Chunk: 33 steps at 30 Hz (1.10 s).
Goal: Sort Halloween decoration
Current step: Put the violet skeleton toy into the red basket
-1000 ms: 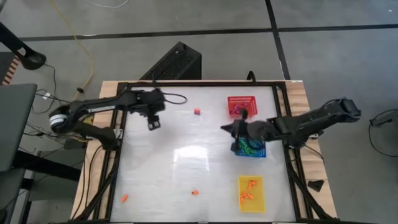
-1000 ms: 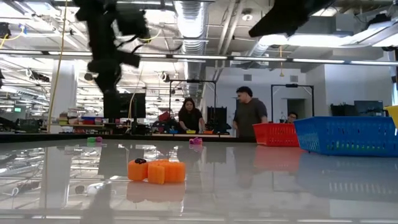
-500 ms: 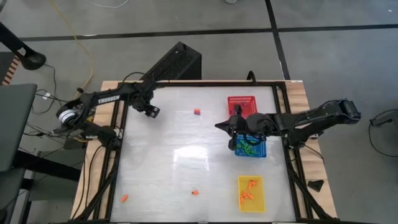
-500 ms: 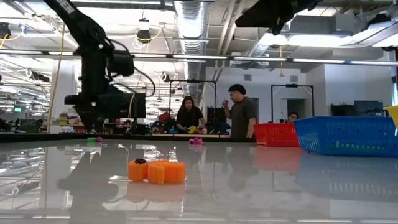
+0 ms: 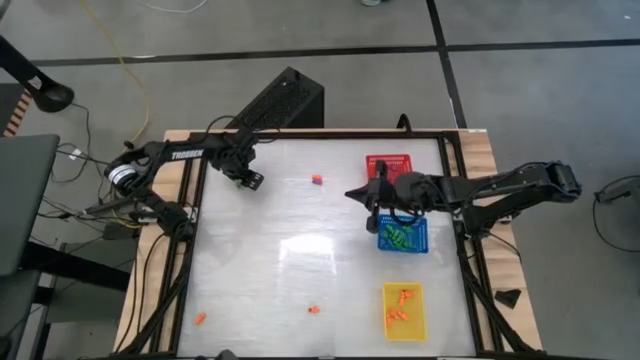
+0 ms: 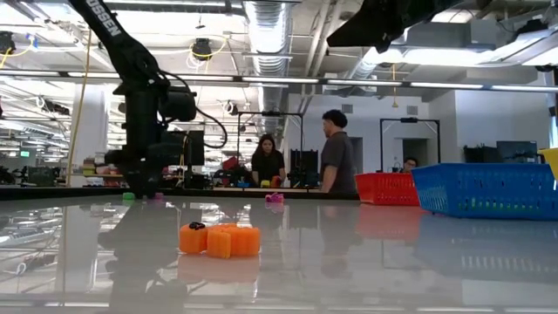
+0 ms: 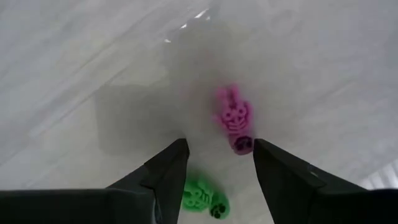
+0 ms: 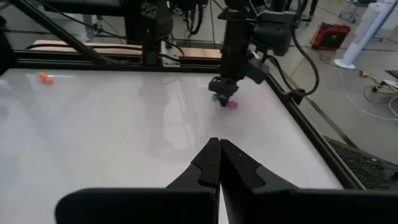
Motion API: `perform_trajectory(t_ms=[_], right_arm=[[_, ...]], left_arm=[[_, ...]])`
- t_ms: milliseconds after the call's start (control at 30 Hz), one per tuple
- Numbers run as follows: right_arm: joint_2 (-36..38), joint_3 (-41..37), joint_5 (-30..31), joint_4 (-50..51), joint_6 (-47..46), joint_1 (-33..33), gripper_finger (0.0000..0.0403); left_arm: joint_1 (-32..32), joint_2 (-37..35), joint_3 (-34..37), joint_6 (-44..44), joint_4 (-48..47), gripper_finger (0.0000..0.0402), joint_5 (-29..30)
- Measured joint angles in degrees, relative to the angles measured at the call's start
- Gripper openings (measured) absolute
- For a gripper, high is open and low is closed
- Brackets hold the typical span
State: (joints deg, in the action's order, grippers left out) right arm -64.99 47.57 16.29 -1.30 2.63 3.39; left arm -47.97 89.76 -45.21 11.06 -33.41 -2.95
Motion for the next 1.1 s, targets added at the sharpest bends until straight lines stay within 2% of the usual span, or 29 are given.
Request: perform_trajectory(t_ms=[300, 533, 800, 1000, 1100], right_arm=[[0.1, 0.0, 0.0, -0.4, 0.0, -0.2, 0.0032], [0.1, 0.0, 0.0, -0.2, -0.1, -0.1, 0.0032], [0.1, 0.0, 0.0, 1.0, -0.7, 0.3, 0.0032], [0.1, 0.0, 0.0, 0.9, -0.7, 0.3, 0.0032], [0.1, 0.0, 0.0, 0.9, -0.7, 0.3, 0.0032]], left_arm=[[1.2, 0.7, -1.9, 0.0, -0.2, 0.0145, 2.5], [2.4, 0.8, -4.6, -0.3, 0.1, 0.0145, -4.4], [2.8, 0.7, -4.9, -1.2, 0.0, 0.0145, 0.1], [4.1, 0.7, -4.9, -5.8, -0.3, 0.0145, -1.8], [5.6, 1.1, -4.9, -7.3, -0.4, 0.0144, -0.8]])
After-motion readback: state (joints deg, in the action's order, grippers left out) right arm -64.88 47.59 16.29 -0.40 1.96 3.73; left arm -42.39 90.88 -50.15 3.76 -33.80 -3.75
